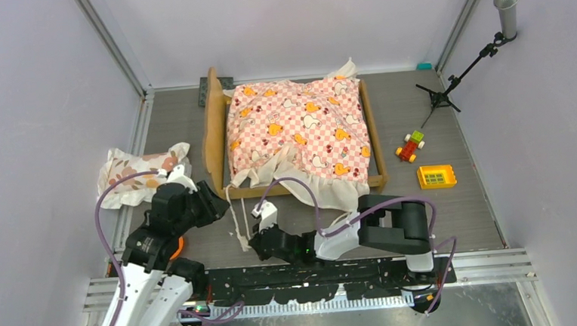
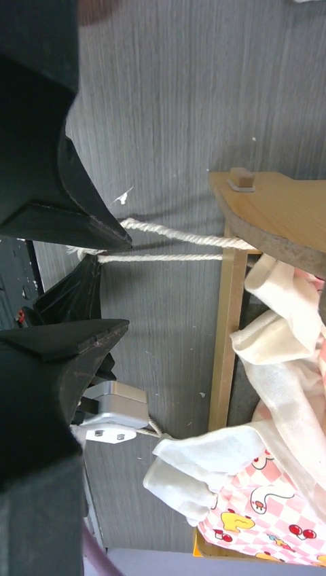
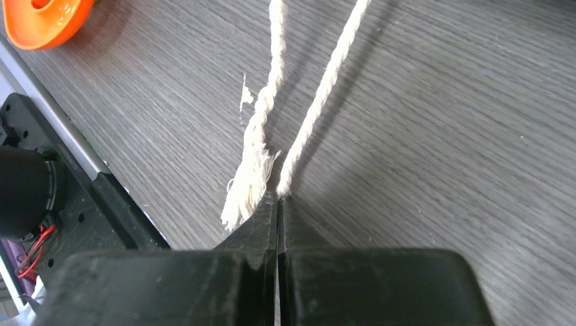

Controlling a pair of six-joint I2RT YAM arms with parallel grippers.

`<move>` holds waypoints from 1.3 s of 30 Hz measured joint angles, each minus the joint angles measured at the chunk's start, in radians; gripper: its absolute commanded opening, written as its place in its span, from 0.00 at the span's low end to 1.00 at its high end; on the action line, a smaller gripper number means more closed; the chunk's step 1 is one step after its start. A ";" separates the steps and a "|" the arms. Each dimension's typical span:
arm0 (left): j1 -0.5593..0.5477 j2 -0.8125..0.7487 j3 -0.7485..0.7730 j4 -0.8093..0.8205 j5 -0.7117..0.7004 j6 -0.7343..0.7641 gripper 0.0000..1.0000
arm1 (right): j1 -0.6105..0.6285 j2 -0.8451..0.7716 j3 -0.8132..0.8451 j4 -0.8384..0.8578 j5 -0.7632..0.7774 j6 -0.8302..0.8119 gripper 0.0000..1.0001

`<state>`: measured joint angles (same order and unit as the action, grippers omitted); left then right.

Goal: Set up the pet bed
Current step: Cross the ropes on the bed frame, then adjust the bed frame at the center of the board.

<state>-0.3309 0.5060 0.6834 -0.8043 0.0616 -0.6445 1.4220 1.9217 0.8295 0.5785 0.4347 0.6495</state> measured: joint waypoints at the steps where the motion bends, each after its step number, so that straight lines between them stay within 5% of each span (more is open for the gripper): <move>1: -0.003 0.002 -0.005 0.001 0.000 -0.011 0.43 | 0.004 -0.003 0.000 -0.004 0.000 0.000 0.01; 5: -0.020 0.054 -0.041 0.020 -0.012 -0.058 0.44 | 0.009 -0.028 -0.008 -0.020 0.000 0.000 0.02; 10: -0.042 0.143 -0.115 0.065 -0.049 -0.089 0.46 | 0.011 -0.055 -0.009 -0.044 0.007 -0.002 0.38; 15: -0.047 0.150 -0.163 0.114 -0.099 -0.104 0.47 | 0.014 -0.114 -0.014 -0.120 0.050 -0.011 0.52; 23: -0.047 0.151 -0.211 0.236 -0.130 -0.100 0.48 | -0.113 -0.206 -0.014 -0.232 0.078 -0.011 0.23; 39: -0.047 0.320 -0.211 0.426 -0.129 -0.001 0.56 | -0.449 -0.152 0.145 -0.415 -0.073 -0.119 0.22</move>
<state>-0.3775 0.8265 0.4721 -0.3782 -0.0669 -0.6456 0.9726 1.7699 0.9741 0.1631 0.3614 0.5308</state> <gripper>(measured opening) 0.555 0.220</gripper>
